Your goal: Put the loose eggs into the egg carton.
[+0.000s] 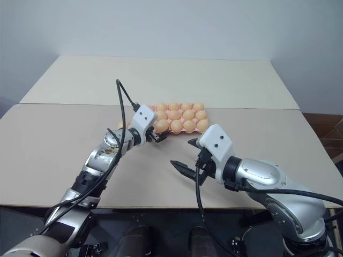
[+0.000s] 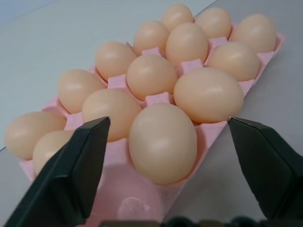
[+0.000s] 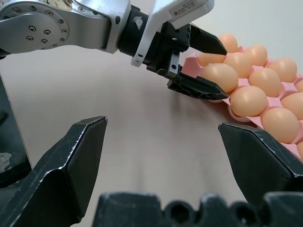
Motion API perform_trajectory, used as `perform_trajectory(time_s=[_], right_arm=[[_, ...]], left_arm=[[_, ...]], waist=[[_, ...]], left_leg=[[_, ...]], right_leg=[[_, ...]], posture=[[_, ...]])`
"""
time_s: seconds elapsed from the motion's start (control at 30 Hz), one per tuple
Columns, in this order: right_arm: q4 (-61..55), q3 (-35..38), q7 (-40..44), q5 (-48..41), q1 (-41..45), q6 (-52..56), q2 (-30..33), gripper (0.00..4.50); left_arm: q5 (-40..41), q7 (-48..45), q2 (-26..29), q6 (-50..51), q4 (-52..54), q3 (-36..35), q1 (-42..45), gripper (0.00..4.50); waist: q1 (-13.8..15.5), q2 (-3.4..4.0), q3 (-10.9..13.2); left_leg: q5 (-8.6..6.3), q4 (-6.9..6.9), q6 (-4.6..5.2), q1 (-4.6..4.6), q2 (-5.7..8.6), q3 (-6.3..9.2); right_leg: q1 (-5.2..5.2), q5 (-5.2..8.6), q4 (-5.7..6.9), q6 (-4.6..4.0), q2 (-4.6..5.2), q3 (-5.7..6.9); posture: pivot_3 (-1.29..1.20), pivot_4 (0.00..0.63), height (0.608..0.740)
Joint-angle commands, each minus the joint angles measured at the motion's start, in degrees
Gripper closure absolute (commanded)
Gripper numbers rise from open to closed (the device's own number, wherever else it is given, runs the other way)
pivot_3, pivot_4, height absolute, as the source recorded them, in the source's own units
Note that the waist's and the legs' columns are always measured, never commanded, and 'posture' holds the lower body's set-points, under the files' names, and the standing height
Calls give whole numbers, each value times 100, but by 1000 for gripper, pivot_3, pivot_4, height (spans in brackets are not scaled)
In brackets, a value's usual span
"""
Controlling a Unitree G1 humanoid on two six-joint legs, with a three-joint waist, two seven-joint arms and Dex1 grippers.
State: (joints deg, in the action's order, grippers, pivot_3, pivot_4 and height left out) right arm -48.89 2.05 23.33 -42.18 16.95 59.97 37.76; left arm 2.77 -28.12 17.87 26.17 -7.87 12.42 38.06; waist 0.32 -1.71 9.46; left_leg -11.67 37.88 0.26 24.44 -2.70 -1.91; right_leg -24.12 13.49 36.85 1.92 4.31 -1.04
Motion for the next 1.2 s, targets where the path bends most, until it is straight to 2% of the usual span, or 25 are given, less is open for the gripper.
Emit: perform_trajectory(time_s=[0.03,0.17,0.37,0.5,0.67,0.7,0.97,1.2], right_arm=[[-235,122,-4,-49,-37,-86,102,0],[-360,80,153,96,-272,-406,224,0],[-429,17,508,338,-779,-1305,123,0],[-214,77,811,129,-734,-1441,130,0],[-94,111,775,117,-663,-1439,118,0],[-92,111,774,122,-667,-1440,131,0],[-169,78,750,294,-827,-1556,219,0],[-82,-199,687,560,-693,-1692,116,0]], left_arm=[[-22,175,130,113,843,-328,-219,207],[524,550,-35,1011,2093,-1153,-753,207],[666,719,366,2000,3149,-1769,-1496,207],[633,901,507,2207,3238,-1962,-1782,207],[658,1035,544,2083,3105,-2153,-1983,207],[639,1078,548,2088,3094,-2158,-2003,95],[647,1284,488,2453,3981,-2141,-2792,95],[539,1418,459,2239,3499,-1973,-2481,95]], waist=[[-12,0,0],[-21,0,0],[-49,0,0],[-52,0,0],[-49,0,0],[-46,0,0],[-50,0,0],[-18,-1,-1]], left_leg=[[0,0,0,0,-1,0],[0,0,0,1,-2,1],[0,0,0,-12,-3,2],[2,0,-3,-17,-2,3],[2,0,-3,-13,-2,2],[2,0,-3,-12,-3,3],[1,0,-3,-11,-4,1],[2,0,-4,-16,-3,2]], right_leg=[[0,0,1,0,0,0],[0,0,-1,0,1,1],[7,2,6,3,-2,1],[11,8,6,14,-1,1],[9,1,2,1,-1,1],[8,1,2,1,-1,1],[6,1,2,0,1,0],[9,0,4,-1,-1,3]], posture=[[0,150,740],[0,150,740],[0,150,740],[0,150,740],[0,150,740],[0,150,740],[0,150,740],[0,150,740]])
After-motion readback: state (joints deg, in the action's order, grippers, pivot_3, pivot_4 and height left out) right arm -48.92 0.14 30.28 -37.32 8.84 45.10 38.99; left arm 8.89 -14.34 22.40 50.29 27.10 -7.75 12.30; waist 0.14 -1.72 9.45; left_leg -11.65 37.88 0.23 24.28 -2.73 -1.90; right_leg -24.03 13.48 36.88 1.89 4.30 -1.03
